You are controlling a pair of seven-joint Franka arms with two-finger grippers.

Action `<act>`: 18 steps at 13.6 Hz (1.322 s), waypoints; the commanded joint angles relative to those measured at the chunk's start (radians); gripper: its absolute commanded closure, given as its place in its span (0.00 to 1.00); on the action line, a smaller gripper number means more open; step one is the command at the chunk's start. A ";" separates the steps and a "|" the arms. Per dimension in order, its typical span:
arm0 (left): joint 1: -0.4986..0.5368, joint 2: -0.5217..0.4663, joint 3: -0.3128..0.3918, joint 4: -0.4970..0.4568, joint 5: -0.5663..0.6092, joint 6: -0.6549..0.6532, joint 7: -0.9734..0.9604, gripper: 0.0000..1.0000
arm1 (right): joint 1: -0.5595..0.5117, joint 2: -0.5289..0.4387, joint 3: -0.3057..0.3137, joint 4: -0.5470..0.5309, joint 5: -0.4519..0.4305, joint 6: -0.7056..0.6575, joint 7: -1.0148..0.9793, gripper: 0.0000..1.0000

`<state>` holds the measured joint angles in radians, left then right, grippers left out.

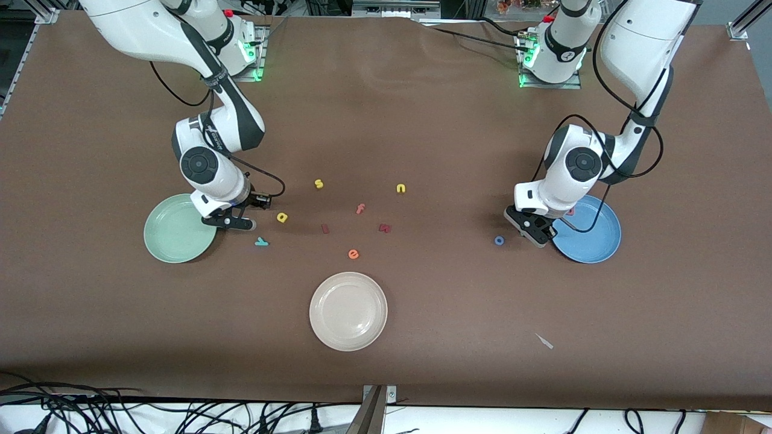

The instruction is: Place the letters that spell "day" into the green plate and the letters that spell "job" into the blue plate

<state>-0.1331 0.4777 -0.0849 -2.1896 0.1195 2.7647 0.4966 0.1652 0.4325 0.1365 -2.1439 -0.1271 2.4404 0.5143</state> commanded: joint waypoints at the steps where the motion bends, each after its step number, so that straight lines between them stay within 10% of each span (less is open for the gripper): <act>1: 0.006 -0.074 0.023 0.005 -0.008 -0.074 0.005 1.00 | -0.004 -0.046 0.009 -0.040 0.000 -0.009 0.032 0.40; 7: 0.104 -0.189 0.023 -0.010 -0.008 -0.214 0.014 0.99 | -0.004 -0.077 0.011 -0.106 0.000 0.048 0.038 0.32; 11: 0.113 -0.180 0.024 -0.030 -0.008 -0.214 0.001 0.26 | -0.004 -0.092 0.025 -0.146 0.000 0.100 0.038 0.29; 18: -0.017 -0.133 0.002 0.037 -0.064 -0.203 -0.208 0.23 | -0.004 -0.052 0.025 -0.146 -0.002 0.144 0.033 0.34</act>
<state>-0.0810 0.3124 -0.0839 -2.2037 0.0872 2.5596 0.3785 0.1659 0.3774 0.1544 -2.2760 -0.1271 2.5555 0.5408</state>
